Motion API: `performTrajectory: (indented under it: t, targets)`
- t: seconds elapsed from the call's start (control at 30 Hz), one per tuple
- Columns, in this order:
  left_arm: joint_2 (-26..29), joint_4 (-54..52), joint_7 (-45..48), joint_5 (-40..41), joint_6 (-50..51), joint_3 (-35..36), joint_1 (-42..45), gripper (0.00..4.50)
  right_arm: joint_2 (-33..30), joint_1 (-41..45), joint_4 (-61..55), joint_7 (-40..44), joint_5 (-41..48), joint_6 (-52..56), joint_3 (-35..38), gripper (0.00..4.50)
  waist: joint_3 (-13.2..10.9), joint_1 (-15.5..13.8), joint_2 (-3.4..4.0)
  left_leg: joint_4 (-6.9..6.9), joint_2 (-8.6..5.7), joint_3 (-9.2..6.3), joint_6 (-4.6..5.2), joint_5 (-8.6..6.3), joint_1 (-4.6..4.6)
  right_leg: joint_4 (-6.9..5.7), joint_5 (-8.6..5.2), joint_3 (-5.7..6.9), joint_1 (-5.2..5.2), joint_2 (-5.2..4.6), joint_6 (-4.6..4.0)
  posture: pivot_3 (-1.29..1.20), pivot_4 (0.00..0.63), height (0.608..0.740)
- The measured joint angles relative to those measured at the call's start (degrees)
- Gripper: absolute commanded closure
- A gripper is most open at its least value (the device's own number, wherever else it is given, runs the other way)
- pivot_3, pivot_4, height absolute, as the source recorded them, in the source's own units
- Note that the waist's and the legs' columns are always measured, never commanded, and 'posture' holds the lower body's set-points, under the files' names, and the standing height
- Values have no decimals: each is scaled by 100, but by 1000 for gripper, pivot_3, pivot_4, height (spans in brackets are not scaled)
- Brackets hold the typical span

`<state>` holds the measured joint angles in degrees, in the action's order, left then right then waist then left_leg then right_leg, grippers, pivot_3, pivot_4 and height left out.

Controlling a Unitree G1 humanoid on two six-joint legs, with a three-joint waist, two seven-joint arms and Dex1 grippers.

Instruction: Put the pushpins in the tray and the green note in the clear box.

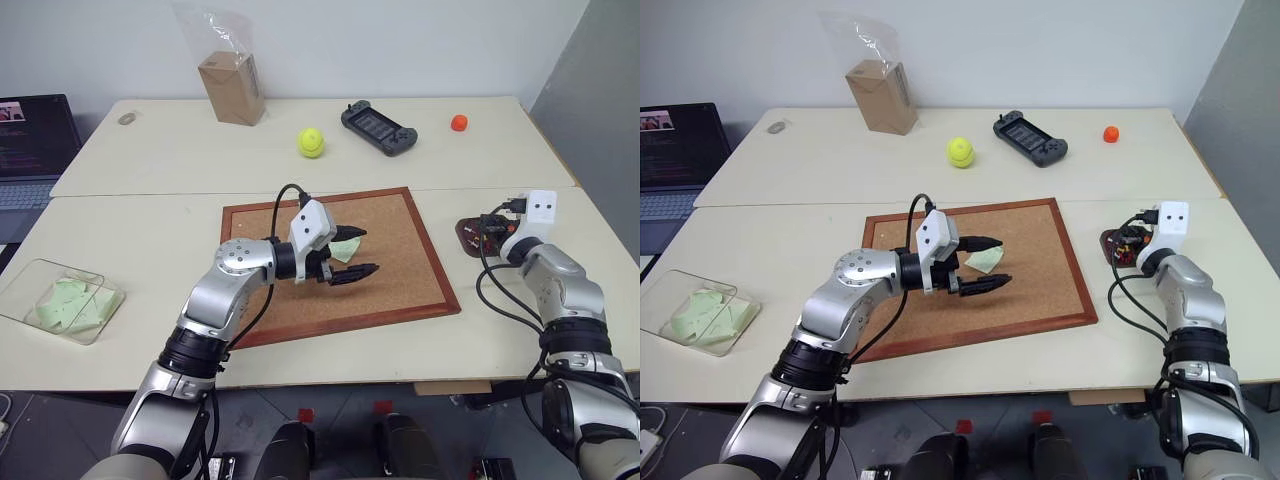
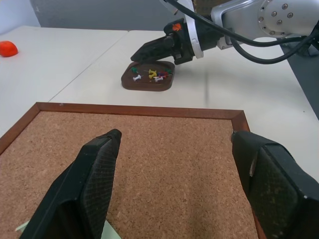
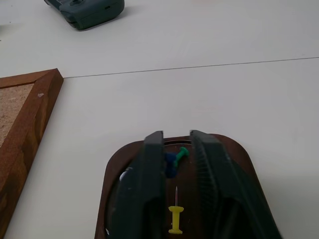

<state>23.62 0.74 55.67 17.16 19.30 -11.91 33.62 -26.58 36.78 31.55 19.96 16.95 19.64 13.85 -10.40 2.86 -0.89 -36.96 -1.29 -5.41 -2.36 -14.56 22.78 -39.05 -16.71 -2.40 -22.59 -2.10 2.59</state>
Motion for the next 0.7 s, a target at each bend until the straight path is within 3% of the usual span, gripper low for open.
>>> performTrajectory:
  t: [0.2, 0.53, 0.7]
  targets:
    - [8, -32, -32, -26, 10, 2, -94, 759, -6, 0, 89, 2, -14, -72, 9, 1292, 0, 4, 0, 0, 0, 1, 0, 0, -1, -1, 0, -1, 0, 0, 0, 0, 150, 740]
    - [10, -49, -135, -40, 18, 19, -98, 759, -74, -207, -249, 68, -46, -168, 7, 1292, 0, 1, 0, -1, 0, -1, 0, 0, 1, -1, 0, 0, 0, 0, 0, 0, 150, 740]
    - [196, 39, -306, -103, 33, 226, -8, 759, -289, -1031, -2065, 802, 85, -60, -288, 1292, 0, 14, 1, 1, 4, -16, 0, 0, 0, -2, 0, 4, -1, 2, 0, 0, 150, 740]
